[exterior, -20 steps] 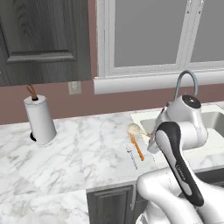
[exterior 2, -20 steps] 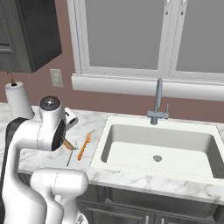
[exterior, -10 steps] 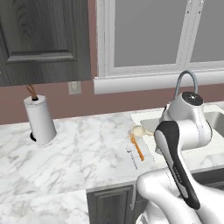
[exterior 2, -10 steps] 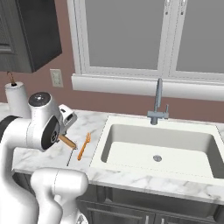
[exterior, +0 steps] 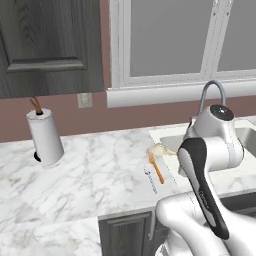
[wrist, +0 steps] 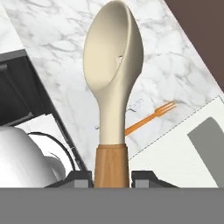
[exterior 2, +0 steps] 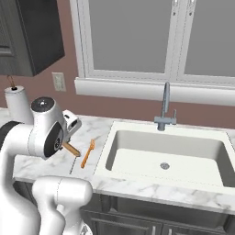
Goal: Organize the utensils by type. Pick up the wooden spoons from the counter and place them in the open cabinet. Then pick up the metallic utensils from the counter and place them in the open drawer.
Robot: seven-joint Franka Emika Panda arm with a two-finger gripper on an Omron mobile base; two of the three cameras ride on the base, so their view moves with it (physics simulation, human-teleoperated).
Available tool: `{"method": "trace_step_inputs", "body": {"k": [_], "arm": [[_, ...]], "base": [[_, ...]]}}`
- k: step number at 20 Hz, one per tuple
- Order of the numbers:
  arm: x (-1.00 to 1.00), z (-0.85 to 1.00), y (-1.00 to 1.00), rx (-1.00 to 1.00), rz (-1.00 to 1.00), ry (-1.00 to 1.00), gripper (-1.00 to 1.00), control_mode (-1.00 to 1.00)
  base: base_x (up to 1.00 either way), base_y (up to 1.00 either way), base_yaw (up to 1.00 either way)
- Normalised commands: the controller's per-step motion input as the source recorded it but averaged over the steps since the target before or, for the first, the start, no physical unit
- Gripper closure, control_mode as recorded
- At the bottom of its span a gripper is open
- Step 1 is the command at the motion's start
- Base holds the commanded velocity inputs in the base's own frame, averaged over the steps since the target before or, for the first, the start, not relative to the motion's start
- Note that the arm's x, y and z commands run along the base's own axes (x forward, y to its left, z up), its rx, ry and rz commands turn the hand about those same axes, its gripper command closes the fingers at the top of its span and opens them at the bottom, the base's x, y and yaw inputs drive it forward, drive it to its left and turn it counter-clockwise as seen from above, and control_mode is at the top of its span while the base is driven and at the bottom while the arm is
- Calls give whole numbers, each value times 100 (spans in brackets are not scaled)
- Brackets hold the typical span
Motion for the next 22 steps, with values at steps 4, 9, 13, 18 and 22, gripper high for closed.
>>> {"method": "trace_step_inputs", "body": {"k": [4,9,13,18,22], "arm": [[0,0,0,0,0,0,100,100],[0,0,0,0,0,0,100,100],[0,0,0,0,0,0,100,100],[0,0,0,0,0,0,100,100],[0,0,0,0,0,0,100,100]], "base": [[-3,-65,0],[-5,-90,0],[-13,-100,0],[-13,-100,-2],[-15,-100,-3]]}}
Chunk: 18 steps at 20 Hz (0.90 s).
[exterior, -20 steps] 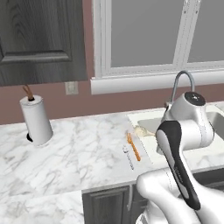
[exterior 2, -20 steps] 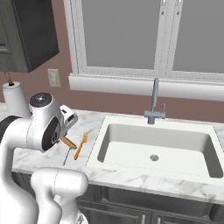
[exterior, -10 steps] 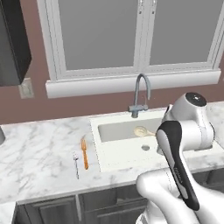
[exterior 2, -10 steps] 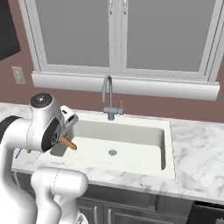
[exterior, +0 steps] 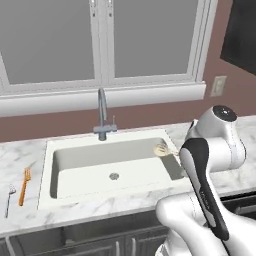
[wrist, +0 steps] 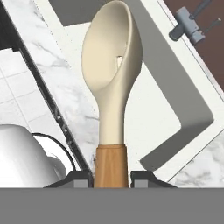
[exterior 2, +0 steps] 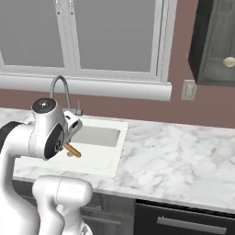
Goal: Organize the utensils by type. Pick up the wooden spoons from the counter and place them in the open cabinet. Then pick up the metallic utensils from the counter and place them in the open drawer.
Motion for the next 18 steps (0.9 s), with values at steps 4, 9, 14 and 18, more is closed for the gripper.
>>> {"method": "trace_step_inputs", "body": {"k": [4,9,14,18], "arm": [[0,0,0,0,0,0,100,100],[0,0,0,0,0,0,100,100],[0,0,0,0,0,0,100,100],[0,0,0,0,0,0,100,100]], "base": [[-14,-100,-3],[-11,-100,-3],[-4,-99,-2],[2,-84,0]]}}
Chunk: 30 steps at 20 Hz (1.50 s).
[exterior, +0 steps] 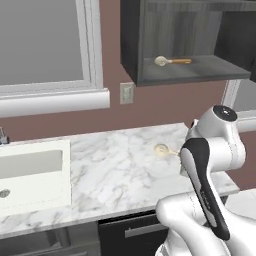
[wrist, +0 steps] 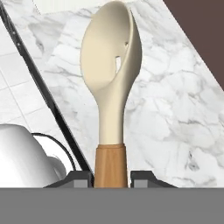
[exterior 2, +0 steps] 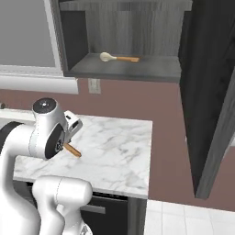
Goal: Organize the utensils by type. Pick up the wooden spoons from the counter and place them in the open cabinet. Then pick up the metallic utensils from the counter and place them in the open drawer.
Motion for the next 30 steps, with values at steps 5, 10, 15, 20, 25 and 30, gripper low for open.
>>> {"method": "trace_step_inputs", "body": {"k": [5,10,15,20,25,30], "arm": [[0,0,0,0,0,0,100,100],[0,0,0,0,0,0,100,100],[0,0,0,0,0,0,100,100],[0,0,0,0,0,0,100,100],[0,0,0,0,0,0,100,100],[0,0,0,0,0,0,100,100]], "base": [[48,-32,0],[66,-4,0],[27,-3,0],[0,0,0],[0,0,0],[1,0,0]]}}
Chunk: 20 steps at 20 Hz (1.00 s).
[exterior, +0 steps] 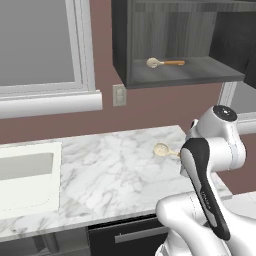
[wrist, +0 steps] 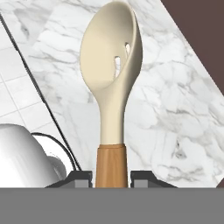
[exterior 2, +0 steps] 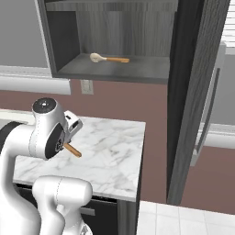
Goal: Organize the utensils by type. Pick up the wooden spoons from the counter and place them in the open cabinet. Then pick up the metallic utensils from the counter and place them in the open drawer.
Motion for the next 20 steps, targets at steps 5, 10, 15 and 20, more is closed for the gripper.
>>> {"method": "trace_step_inputs", "body": {"k": [5,10,15,20], "arm": [[8,4,-6,2,0,-4,100,-100],[34,22,-16,7,3,-19,100,-100],[34,32,-23,-1,2,-28,100,-100],[26,46,-30,-8,1,-9,100,-100]], "base": [[4,-1,0],[0,0,0],[0,0,0],[0,0,0]]}}
